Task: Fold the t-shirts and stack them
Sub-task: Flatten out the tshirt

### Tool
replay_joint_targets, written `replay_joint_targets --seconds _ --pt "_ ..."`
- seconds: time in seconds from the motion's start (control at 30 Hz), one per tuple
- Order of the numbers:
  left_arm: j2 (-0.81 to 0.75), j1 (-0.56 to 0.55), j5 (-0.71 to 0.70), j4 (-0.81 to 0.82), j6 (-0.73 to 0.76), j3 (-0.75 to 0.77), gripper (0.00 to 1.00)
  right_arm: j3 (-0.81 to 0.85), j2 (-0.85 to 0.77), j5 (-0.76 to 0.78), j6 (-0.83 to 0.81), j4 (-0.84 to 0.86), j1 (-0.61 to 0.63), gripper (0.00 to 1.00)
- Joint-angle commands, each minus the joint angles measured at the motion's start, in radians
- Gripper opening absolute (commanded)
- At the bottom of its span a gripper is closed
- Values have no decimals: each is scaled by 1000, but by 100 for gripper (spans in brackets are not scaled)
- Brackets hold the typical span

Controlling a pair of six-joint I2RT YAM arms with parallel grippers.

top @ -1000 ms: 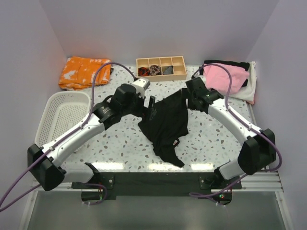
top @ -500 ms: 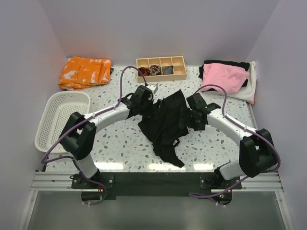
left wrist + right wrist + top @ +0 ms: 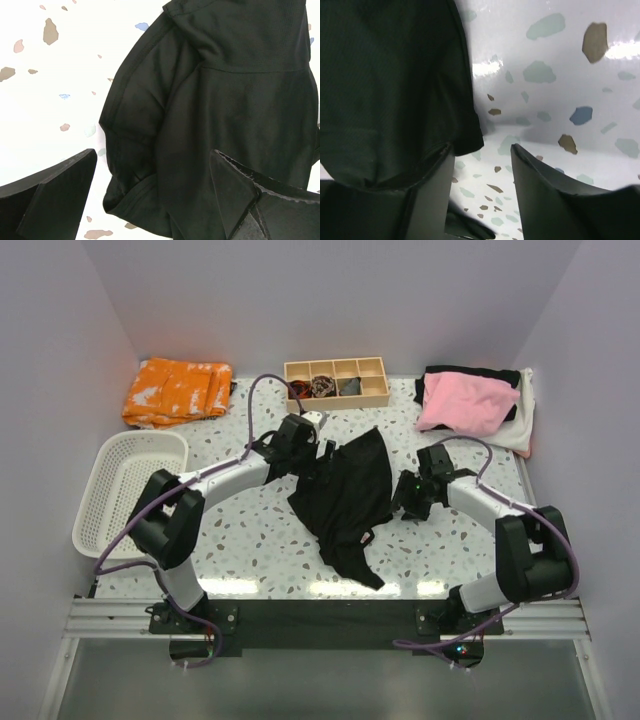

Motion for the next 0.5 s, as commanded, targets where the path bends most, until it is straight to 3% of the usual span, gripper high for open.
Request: replay_joint_targets --seconds 0.0,0.23,0.27,0.33,0.43,0.47 --pt "-11 6 15 37 -10 2 100 -21 38 -151 24 119 -36 50" --pt "-2 9 17 30 -11 -9 100 -39 111 -305 39 201 -62 42" --pt "0 9 17 31 -11 -12 100 -38 115 -314 38 202 -63 32" --pt "3 11 17 30 -14 -15 100 -34 105 -309 32 195 -65 0" --pt "4 15 0 22 -25 -17 93 -12 28 -245 0 152 -66 0" --pt "3 18 -8 14 -30 -18 80 20 -3 -218 -14 101 -66 0"
